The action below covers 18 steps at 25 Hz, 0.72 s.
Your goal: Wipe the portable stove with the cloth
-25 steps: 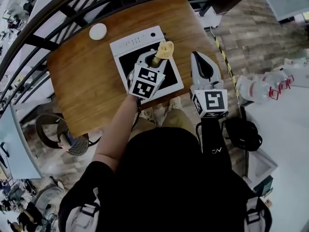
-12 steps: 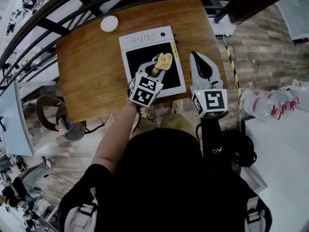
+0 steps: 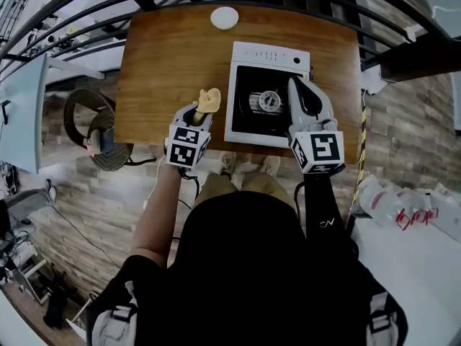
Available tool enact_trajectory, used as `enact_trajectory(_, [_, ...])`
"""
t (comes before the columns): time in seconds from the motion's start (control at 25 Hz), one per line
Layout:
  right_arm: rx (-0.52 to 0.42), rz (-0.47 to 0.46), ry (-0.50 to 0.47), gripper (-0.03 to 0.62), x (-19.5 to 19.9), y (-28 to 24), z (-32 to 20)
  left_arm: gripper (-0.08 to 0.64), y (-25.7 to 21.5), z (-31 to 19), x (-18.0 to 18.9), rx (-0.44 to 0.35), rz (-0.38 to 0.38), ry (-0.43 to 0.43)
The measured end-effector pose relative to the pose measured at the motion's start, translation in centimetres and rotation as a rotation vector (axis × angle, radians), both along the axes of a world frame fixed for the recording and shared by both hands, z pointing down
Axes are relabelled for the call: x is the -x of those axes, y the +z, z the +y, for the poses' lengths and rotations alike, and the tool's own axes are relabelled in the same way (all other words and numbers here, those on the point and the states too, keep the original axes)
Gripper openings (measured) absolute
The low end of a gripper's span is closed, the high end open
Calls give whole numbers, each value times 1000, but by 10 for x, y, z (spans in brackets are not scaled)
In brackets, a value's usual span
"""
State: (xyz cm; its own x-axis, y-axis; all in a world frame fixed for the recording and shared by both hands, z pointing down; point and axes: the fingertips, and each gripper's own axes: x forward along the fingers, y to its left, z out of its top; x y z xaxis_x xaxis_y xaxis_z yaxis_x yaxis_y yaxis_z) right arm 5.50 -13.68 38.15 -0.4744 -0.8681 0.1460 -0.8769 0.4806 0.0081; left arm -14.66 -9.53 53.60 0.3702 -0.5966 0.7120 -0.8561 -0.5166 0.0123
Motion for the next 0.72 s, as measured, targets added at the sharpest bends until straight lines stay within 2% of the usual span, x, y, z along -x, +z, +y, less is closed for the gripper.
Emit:
enact_trajectory(0.16, [-6,-2,-14,3,7,-1,0,91,-8,3,7,-17,-14,-11])
enact_trajectory(0.28, [-1,0,13,3,-3,0,4,91,-25,1,-18,-50,39,32])
enact_trajectory(0.4, [7,7,61,3,-18,3,12,91,-33,1,-58,-70,113,123])
enact_trajectory(0.52, [14,23,116,4,-39,5,24,91,-31,6,-105,-61,140,225])
enact_trajectory(0.72, [32,27,234,4,-99,6,55,91,-25,46,-218,-43,162,472])
